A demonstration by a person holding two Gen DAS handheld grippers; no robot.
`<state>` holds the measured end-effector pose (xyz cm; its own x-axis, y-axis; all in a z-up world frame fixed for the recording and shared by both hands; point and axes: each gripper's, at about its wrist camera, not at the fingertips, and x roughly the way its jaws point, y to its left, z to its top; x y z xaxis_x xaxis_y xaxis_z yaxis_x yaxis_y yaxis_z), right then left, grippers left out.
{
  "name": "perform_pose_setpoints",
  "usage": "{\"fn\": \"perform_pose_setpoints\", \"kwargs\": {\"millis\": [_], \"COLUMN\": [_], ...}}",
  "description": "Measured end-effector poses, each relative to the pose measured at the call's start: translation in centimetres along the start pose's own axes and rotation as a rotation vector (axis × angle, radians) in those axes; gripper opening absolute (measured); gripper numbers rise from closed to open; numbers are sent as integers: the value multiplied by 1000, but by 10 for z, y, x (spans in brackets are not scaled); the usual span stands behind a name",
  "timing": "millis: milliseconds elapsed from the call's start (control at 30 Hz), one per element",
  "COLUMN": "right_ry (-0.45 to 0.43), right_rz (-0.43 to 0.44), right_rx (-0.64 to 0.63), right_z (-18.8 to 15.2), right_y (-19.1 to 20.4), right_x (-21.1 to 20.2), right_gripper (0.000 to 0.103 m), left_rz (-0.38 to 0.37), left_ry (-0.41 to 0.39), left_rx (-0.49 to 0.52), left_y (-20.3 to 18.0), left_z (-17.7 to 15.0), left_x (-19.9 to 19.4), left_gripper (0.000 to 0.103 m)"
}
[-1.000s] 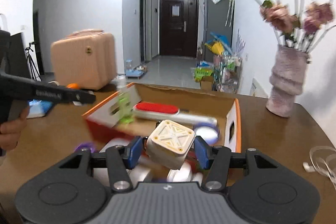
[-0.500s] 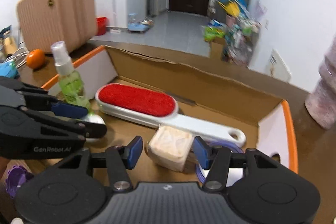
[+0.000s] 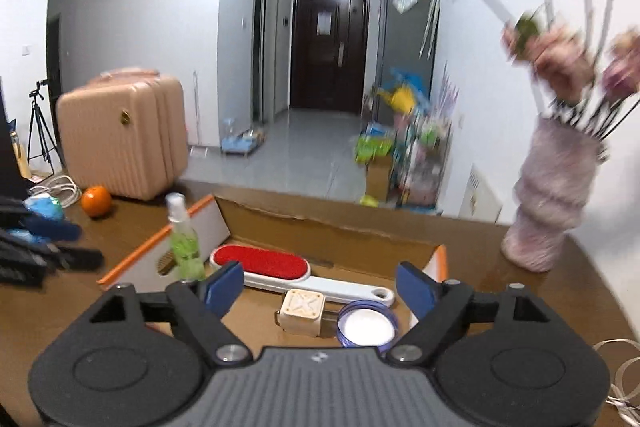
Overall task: Organize rigid objects
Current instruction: 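Withdraw both grippers from the box back over the table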
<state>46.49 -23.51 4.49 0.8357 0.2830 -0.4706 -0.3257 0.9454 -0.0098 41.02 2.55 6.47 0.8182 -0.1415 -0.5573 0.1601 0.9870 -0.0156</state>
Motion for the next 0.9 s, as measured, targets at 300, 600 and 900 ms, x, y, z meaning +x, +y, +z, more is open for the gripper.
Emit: {"fn": "perform_pose_setpoints", "kwargs": {"millis": [300,600,900], "right_ry": [-186,-267,-224], "right_rz": [-31,-37,-32], "right_rx": [-11,18,16], "right_z": [-44,-126,-169], "right_y": [44,96,123], "right_x": [-141,-229,-260], "right_gripper": [90,90,90], "left_rz": [81,131,120], "left_ry": [-167,-282,-298], "left_rx": [-33,27,0], "left_y": [-14,-51,-62], "left_z": [-75,-165,-208], "left_x": [-134,-222,-257], "left_gripper": [71,81,84]}}
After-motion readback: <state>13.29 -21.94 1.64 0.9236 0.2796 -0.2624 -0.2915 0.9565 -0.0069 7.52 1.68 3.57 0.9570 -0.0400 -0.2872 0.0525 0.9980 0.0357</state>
